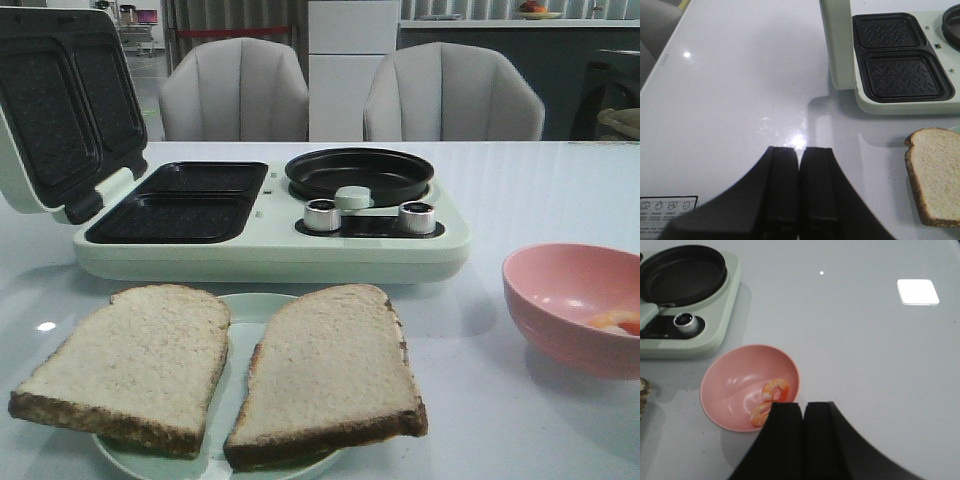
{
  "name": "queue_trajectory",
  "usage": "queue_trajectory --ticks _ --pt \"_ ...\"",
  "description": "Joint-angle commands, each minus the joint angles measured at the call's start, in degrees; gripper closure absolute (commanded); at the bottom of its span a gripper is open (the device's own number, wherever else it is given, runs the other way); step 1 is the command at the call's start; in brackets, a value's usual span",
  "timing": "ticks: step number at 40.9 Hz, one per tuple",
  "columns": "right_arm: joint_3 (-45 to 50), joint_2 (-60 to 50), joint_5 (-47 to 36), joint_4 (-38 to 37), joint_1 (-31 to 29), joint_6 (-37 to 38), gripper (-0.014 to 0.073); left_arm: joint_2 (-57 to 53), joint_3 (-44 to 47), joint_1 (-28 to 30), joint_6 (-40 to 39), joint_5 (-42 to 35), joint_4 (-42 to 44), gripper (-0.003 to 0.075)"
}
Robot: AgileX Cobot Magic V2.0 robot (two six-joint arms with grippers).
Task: Make breakfast with bread and shrimp
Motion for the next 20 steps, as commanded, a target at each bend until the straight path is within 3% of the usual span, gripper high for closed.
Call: queue_trajectory --ticks 1,4,7,9,14,17,20 --pt "-0.69 1.04 -3.87 -0.83 -0.39 -0.23 0.0579 1.28 -1.73 -0.36 -0.70 -3.93 0.02 0.0619" --pt "-0.22 1.30 -3.92 -1.21 -0.39 -0.23 0.0554 1.37 -1.73 -0.36 -0.70 -3.93 0.02 0.0618" --pt "-0.03 1.75 -3.93 -1.90 -0.39 -0.23 0.0468 1.37 -1.73 -0.36 -0.70 -3.93 -0.23 0.0583" --pt "0.02 2.00 -3.99 -2.11 -0.39 -0.23 0.0375 1.37 -1.73 -0.36 -0.70 -3.93 -0.56 0.0510" --pt "0.22 2.44 -4.31 -2.29 -0.39 -0.23 0.0126 1.37 -1.73 -0.36 -0.70 -3.93 -1.75 0.0162" --pt "0.40 2.44 -5.03 -2.62 -0.39 -0.23 0.0050 1.49 -1.73 -0.72 -0.70 -3.93 -2.43 0.0065" --pt "0.60 2.44 -6.21 -2.62 -0.39 -0.23 0.0041 2.02 -1.51 -2.28 -0.42 -4.05 -2.66 0.0053"
